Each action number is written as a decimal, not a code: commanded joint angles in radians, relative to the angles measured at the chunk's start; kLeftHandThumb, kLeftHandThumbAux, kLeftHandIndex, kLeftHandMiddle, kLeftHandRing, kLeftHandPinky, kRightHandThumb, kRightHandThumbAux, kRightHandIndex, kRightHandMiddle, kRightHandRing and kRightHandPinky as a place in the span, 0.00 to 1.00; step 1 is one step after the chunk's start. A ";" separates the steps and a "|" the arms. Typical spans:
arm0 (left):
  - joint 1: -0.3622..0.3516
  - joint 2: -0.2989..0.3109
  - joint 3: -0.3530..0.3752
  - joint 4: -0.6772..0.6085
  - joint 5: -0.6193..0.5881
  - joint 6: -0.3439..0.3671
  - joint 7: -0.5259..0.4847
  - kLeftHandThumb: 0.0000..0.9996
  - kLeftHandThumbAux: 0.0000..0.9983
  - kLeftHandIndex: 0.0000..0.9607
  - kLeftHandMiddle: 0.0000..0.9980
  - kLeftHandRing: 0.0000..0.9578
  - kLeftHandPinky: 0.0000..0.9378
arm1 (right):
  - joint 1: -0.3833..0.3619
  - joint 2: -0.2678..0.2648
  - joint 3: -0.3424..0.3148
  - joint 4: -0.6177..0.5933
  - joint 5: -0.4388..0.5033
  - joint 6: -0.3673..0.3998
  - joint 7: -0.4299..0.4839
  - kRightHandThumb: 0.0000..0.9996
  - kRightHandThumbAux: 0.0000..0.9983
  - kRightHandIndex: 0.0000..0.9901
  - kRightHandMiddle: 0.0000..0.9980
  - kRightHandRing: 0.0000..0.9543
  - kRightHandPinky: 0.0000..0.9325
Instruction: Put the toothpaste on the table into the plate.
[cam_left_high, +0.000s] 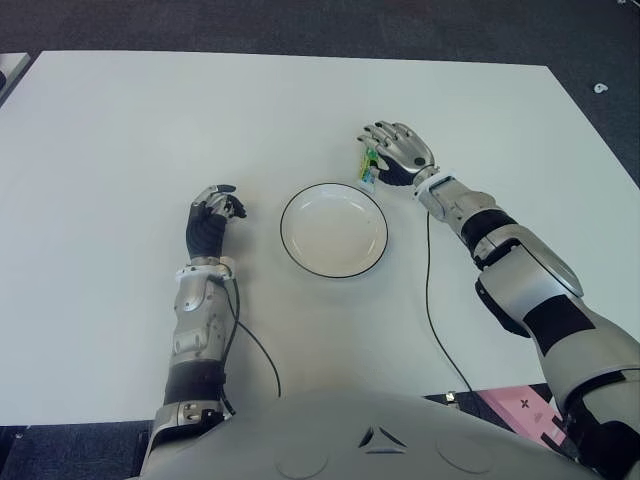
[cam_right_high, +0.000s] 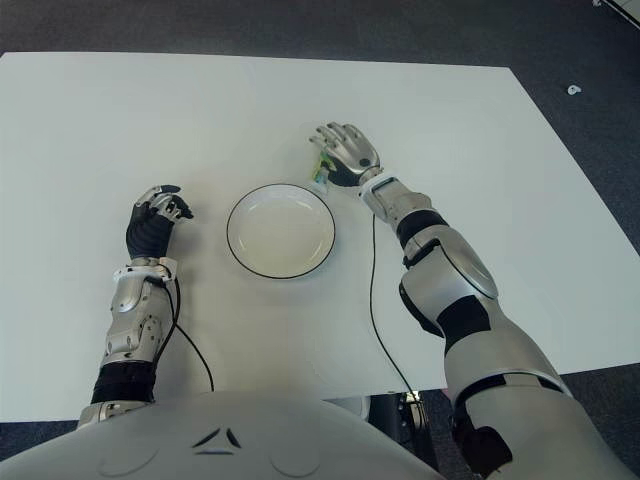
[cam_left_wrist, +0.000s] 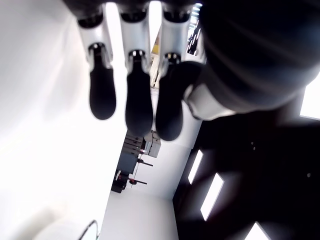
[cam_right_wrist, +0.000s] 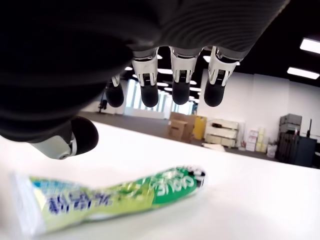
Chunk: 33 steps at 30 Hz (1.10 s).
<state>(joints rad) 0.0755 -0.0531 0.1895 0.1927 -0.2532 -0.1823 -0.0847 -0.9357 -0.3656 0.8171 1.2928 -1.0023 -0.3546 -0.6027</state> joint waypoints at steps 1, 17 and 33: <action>0.086 -0.005 0.008 0.068 0.012 0.084 0.030 0.72 0.72 0.45 0.61 0.63 0.59 | 0.020 -0.015 0.061 0.013 -0.060 -0.007 -0.020 0.72 0.38 0.00 0.00 0.00 0.00; 0.084 0.000 0.010 0.073 -0.002 0.089 0.017 0.72 0.72 0.45 0.62 0.63 0.59 | 0.008 -0.060 0.169 0.004 -0.147 -0.060 -0.026 0.66 0.38 0.00 0.00 0.00 0.00; 0.090 0.002 0.001 0.078 0.012 0.071 0.021 0.72 0.72 0.45 0.61 0.63 0.59 | -0.098 -0.103 0.324 0.037 -0.309 -0.074 -0.189 0.68 0.31 0.00 0.00 0.00 0.00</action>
<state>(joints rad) 0.0823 -0.0455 0.1851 0.1894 -0.2528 -0.1884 -0.0849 -1.0163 -0.4639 1.1211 1.3166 -1.2867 -0.4332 -0.7782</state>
